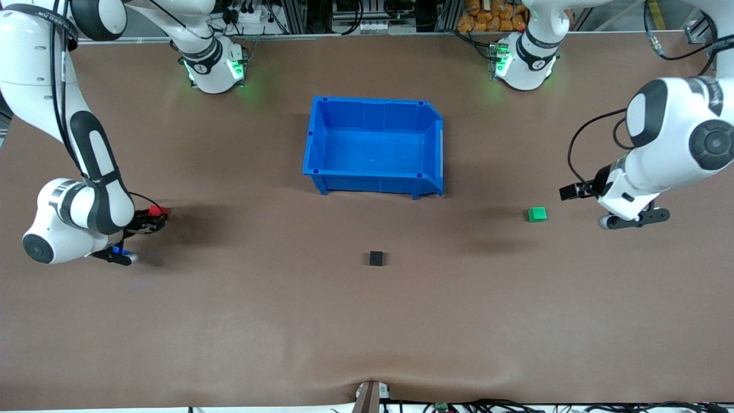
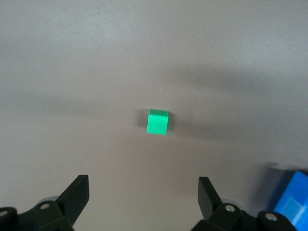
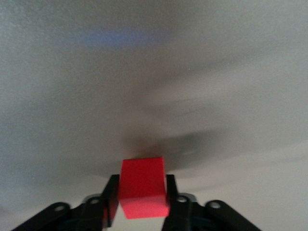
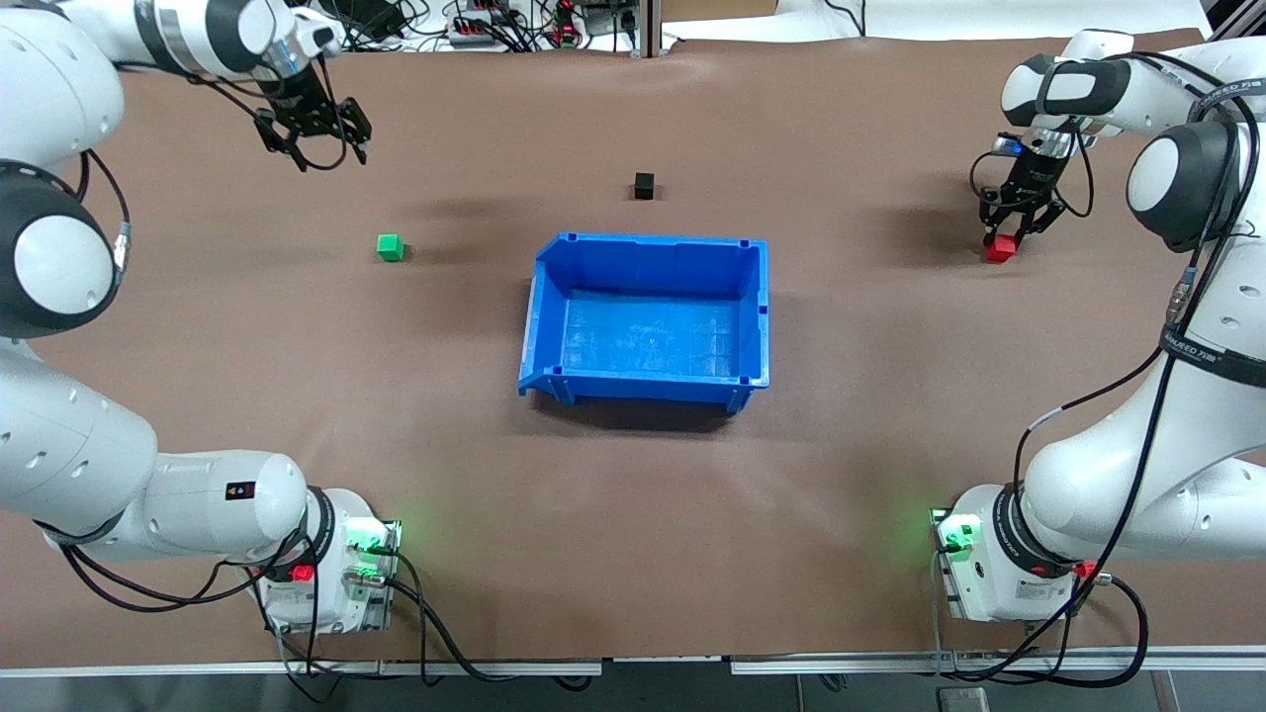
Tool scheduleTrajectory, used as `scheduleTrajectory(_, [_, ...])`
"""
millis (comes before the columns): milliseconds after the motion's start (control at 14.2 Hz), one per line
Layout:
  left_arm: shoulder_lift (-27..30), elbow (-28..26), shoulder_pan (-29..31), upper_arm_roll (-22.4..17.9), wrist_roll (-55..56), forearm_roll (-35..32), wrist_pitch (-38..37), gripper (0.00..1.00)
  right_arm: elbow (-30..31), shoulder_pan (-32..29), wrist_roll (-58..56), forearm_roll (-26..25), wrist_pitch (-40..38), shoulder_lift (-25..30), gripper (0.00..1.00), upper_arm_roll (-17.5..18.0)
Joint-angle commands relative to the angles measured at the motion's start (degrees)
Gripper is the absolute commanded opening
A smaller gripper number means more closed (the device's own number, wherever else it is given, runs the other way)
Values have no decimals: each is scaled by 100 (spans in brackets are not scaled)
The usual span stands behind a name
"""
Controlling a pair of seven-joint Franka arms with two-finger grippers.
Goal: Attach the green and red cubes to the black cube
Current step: 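Carry the red cube toward the black cube while the left gripper grasps green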
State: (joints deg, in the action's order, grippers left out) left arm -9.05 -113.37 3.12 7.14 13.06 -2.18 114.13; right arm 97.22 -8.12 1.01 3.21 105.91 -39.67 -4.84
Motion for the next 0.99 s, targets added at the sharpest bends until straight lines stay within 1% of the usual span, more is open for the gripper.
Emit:
scheduleTrajectory(0, [-167,-343,22,-2,-58,-116,608,100,-10,-41,57,48,26,-6,11,1])
scheduleTrajectory(70, [-281,-378,22,-10,-58,-124,741,100,-54,-49,127,66,-9,-6,0,1])
scheduleTrajectory(211, [-422,-527,40,-10,-49,-124,1021,100,-194,12,845,302,-96,20,0,9])
scheduleTrajectory(352, [-563,-712,39,-10,-31,-133,1416,100,-606,204,1521,924,-595,21,0,10])
scheduleTrajectory(423, [-607,-791,40,-10,-31,-142,1627,100,-782,301,2082,1284,-789,21,0,9])
scheduleTrajectory(563, [-729,-853,48,-2,-31,-142,1936,100,-1002,652,3181,1838,-879,21,0,18])
scheduleTrajectory(704, [-791,-1098,48,-2,-23,-142,2426,100,-1091,1056,4323,2681,-801,21,0,10])
scheduleTrajectory(775, [-826,-1256,40,-2,-23,-142,2725,100,-1100,1310,4816,2920,-704,12,0,9])
scheduleTrajectory(845, [-905,-1310,48,-2,-23,-142,2867,100,-1109,1530,5334,3009,-364,12,0,9])
scheduleTrajectory(915, [-976,-1345,57,-10,-23,-133,2912,97,-1109,1715,5879,3123,22,3,0,18])
